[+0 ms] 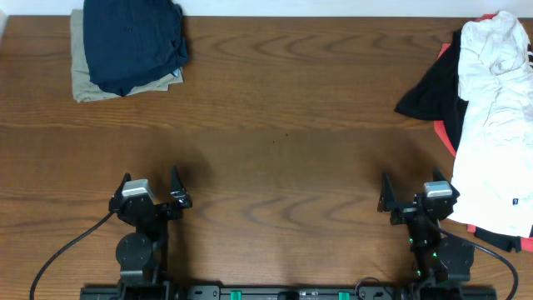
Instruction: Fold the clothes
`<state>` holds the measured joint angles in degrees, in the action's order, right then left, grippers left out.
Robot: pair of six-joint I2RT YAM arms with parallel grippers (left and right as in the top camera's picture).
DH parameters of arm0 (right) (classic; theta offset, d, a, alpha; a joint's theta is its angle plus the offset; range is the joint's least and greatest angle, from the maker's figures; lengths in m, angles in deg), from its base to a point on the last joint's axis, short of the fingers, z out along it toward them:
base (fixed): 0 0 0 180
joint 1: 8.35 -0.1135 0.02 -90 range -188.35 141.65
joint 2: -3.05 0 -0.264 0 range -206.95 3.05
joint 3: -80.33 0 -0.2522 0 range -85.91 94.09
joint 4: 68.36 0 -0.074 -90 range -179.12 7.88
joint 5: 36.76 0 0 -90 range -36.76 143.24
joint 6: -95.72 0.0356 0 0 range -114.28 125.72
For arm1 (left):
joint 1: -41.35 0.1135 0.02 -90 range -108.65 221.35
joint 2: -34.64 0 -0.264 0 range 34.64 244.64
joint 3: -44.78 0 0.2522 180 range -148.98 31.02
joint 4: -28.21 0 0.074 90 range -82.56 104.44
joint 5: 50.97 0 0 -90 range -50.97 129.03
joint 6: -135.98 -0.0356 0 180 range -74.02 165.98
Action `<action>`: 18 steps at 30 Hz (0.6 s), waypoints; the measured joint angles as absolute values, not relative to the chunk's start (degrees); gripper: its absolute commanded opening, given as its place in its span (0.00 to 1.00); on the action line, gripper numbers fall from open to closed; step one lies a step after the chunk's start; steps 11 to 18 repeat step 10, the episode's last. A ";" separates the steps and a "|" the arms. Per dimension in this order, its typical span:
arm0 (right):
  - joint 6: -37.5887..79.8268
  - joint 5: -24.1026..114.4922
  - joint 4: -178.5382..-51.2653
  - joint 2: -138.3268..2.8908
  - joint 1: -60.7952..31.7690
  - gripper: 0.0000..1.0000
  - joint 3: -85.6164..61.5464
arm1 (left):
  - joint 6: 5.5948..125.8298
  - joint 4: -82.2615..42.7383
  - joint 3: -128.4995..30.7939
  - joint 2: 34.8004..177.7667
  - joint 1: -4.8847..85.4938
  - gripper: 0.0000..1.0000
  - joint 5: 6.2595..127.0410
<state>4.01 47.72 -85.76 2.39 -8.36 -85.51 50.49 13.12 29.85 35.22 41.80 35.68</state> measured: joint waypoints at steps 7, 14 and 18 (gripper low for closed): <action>4.01 47.72 -85.76 2.39 -8.36 0.99 -85.49 | 50.49 13.12 29.85 35.24 41.80 0.98 35.68; 4.01 47.72 -85.76 2.39 -8.36 0.99 -85.49 | 50.49 13.12 29.85 35.24 41.80 0.98 35.68; 4.01 47.72 -85.76 2.39 -8.36 0.99 -85.49 | 50.49 13.12 29.85 35.24 41.80 0.98 35.68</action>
